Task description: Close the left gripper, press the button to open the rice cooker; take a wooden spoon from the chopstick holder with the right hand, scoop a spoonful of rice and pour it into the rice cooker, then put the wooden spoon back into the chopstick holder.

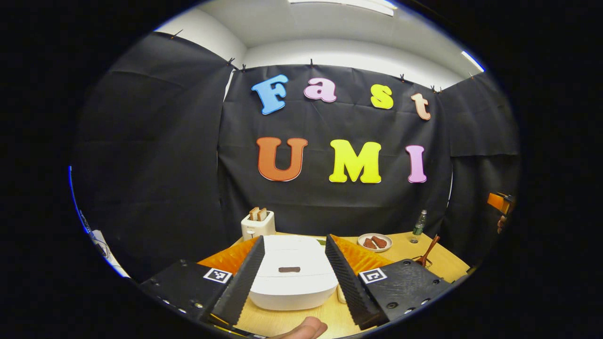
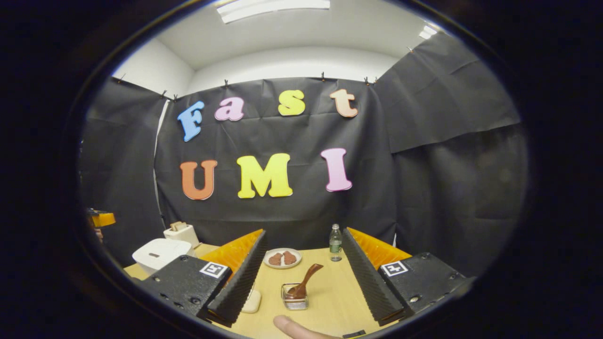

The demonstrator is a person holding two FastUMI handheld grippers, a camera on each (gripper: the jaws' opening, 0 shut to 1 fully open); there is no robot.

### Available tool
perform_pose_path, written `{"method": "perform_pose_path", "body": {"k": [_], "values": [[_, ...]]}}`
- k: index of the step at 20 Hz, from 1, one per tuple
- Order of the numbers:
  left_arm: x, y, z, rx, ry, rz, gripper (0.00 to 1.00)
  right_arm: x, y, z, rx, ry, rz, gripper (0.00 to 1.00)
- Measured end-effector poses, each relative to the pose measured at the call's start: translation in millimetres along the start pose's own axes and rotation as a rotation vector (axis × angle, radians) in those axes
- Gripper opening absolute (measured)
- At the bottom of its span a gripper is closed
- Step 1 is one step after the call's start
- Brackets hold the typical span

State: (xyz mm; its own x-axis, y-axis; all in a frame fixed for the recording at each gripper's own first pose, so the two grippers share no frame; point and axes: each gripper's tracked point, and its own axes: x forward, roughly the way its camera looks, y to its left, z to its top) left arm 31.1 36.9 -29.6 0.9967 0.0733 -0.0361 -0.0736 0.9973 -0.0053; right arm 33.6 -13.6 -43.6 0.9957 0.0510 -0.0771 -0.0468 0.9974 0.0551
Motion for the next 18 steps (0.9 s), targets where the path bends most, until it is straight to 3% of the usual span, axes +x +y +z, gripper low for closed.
{"method": "perform_pose_path", "body": {"k": [3,4,7,9,11,15,18], "values": [[12,8,-18,0.011,0.047,-0.004,0.68,6,-9,-7,0.028,0.004,-0.010,1.00],[18,10,-30,0.008,0.088,-0.005,0.57,8,-10,-9,0.034,0.003,-0.009,1.00],[37,11,-53,-0.001,0.176,-0.019,0.42,14,-18,-16,0.041,0.004,-0.016,1.00],[51,22,-57,-0.001,0.179,0.016,0.10,19,-19,-22,0.036,0.005,-0.013,1.00],[64,22,-68,-0.019,0.206,0.021,0.00,25,-20,-30,0.019,0.011,-0.012,1.00],[87,19,-106,-0.002,0.329,0.025,0.00,38,-26,-48,0.009,0.023,-0.013,1.00],[104,17,-114,0.033,0.357,0.033,0.00,47,-28,-60,0.008,0.031,-0.014,0.99]]}}
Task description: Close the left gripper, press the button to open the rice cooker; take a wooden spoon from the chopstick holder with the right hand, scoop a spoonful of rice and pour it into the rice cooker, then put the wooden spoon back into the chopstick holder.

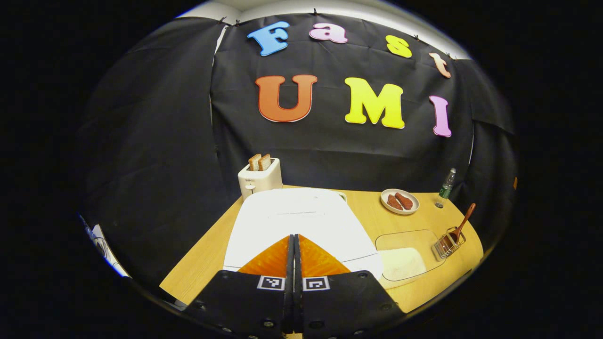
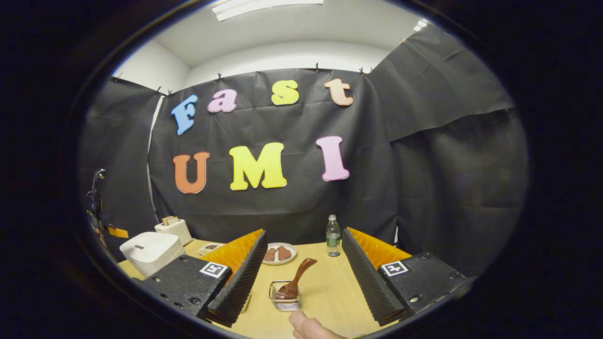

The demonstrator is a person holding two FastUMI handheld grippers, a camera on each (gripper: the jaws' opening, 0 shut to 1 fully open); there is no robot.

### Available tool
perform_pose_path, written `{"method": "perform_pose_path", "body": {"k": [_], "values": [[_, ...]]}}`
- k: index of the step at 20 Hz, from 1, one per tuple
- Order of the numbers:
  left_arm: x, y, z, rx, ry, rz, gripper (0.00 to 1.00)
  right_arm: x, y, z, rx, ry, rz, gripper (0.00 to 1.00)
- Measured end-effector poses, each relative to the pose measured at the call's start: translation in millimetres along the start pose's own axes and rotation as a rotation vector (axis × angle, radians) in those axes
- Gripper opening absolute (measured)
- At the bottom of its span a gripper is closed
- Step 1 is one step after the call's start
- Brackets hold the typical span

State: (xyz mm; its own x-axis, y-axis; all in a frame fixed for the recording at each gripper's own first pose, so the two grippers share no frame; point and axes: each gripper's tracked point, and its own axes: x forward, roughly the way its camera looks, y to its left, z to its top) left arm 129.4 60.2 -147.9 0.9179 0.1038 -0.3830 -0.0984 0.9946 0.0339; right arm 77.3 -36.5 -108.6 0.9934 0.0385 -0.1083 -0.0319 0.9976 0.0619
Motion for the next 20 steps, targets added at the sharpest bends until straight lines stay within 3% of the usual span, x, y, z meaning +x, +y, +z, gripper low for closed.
{"method": "perform_pose_path", "body": {"k": [7,20], "values": [[30,-8,-14,0.025,0.051,0.002,0.00,18,-8,-31,-0.027,0.059,-0.019,1.00],[26,-7,-36,-0.001,0.117,0.049,0.01,12,-17,-25,-0.051,0.035,-0.043,1.00]]}}
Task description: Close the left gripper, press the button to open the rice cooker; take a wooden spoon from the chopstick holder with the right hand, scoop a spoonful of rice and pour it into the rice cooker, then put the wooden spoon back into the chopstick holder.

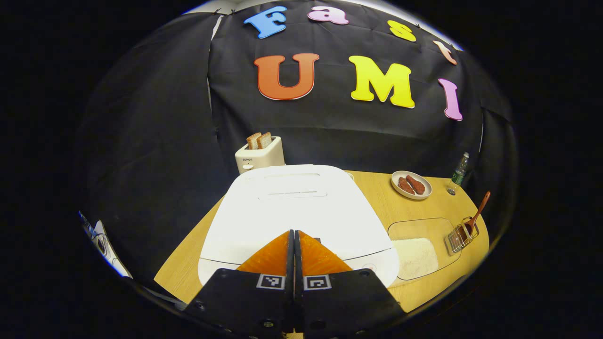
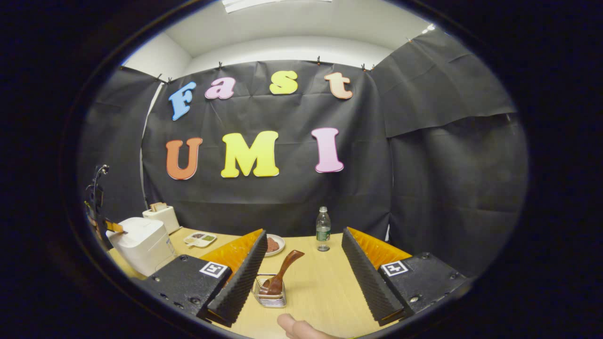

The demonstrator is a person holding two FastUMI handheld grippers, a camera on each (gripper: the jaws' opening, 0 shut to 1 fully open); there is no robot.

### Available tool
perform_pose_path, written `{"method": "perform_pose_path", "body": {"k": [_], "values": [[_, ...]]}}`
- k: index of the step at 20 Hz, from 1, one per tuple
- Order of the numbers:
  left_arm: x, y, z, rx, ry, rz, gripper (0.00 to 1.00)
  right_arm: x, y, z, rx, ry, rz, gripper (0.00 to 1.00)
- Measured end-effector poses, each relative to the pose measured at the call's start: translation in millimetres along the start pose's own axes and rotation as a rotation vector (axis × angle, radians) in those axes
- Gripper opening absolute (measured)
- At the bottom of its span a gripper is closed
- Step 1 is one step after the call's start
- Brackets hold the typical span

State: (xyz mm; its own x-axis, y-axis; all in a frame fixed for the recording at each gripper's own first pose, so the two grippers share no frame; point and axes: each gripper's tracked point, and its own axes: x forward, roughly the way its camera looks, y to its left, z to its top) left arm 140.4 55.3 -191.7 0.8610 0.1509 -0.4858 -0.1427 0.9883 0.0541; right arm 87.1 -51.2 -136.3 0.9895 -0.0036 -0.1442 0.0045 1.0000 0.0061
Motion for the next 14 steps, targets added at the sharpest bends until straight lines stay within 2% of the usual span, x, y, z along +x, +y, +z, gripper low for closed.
{"method": "perform_pose_path", "body": {"k": [4,9,11,14], "values": [[1,-2,-7,0.025,0.023,-0.011,0.01,1,0,-8,0.014,0.021,0.003,1.00],[-5,1,7,0.000,-0.036,-0.037,0.01,3,2,-23,-0.006,0.046,0.008,1.00],[-11,3,22,-0.028,-0.081,-0.035,0.01,4,3,-32,-0.020,0.061,0.010,1.00],[-34,10,58,-0.013,-0.209,-0.018,0.01,8,7,-39,-0.013,0.069,0.015,1.00]]}}
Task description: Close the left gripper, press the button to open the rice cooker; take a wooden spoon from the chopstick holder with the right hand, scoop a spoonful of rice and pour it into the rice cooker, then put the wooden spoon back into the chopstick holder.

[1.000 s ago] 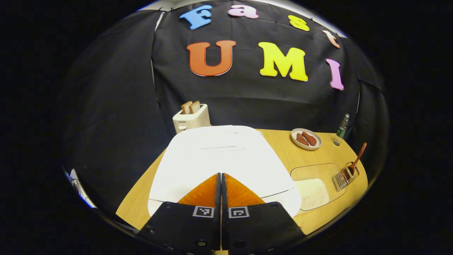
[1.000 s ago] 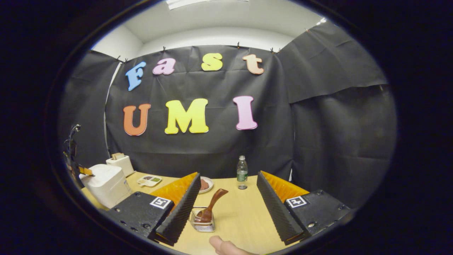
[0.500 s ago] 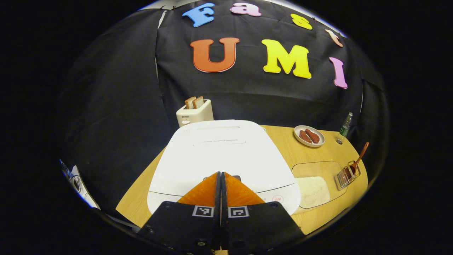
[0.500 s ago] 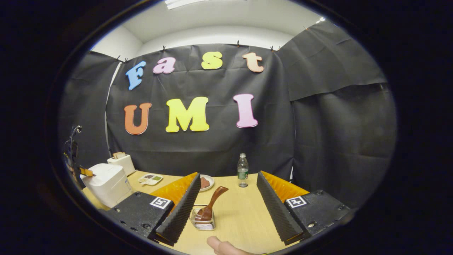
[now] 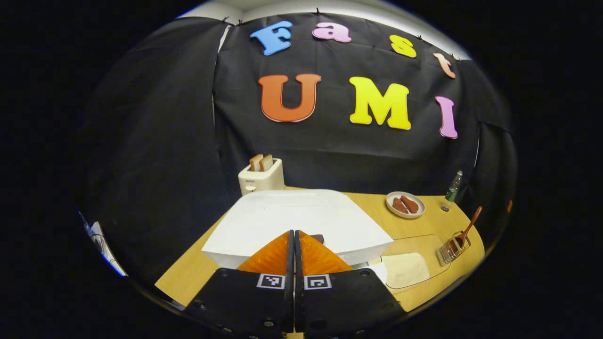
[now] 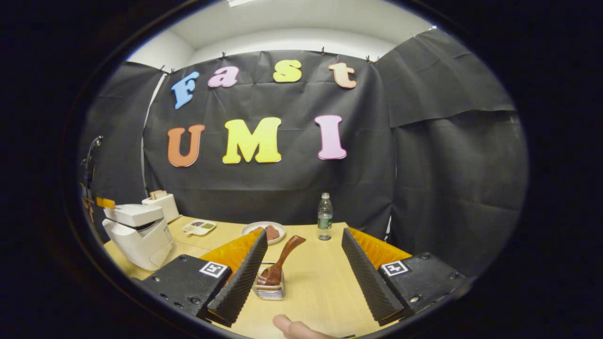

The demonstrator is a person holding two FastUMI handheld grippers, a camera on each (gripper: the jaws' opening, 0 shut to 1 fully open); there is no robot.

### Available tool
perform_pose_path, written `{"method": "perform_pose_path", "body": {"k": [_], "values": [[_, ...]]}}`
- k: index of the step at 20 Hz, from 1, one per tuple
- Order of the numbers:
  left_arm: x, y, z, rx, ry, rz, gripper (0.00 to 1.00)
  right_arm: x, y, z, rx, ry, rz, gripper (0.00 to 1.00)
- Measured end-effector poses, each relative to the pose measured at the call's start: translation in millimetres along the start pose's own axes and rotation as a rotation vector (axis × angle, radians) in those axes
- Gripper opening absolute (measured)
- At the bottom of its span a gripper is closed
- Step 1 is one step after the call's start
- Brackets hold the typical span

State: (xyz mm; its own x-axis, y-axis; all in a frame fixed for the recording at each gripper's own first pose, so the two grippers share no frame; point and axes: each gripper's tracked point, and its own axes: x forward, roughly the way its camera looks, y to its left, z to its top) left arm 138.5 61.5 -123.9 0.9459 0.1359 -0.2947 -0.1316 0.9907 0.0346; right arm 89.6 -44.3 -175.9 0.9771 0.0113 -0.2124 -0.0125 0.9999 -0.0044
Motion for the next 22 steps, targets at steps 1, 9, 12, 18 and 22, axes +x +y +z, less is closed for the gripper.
{"method": "perform_pose_path", "body": {"k": [1,9,12,18,22], "values": [[-9,0,14,0.007,-0.054,-0.005,0.01,2,5,-2,0.015,0.004,0.010,1.00],[-84,9,38,-0.069,-0.238,-0.034,0.96,21,23,-27,0.038,0.048,0.041,1.00],[-104,17,19,-0.054,-0.208,-0.011,0.94,30,29,-40,0.059,0.080,0.049,1.00],[-139,27,-15,-0.055,-0.192,0.015,0.94,65,38,-67,0.077,0.109,0.074,1.00],[-169,28,-21,-0.011,-0.262,0.032,0.94,98,34,-93,0.109,0.162,0.050,0.99]]}}
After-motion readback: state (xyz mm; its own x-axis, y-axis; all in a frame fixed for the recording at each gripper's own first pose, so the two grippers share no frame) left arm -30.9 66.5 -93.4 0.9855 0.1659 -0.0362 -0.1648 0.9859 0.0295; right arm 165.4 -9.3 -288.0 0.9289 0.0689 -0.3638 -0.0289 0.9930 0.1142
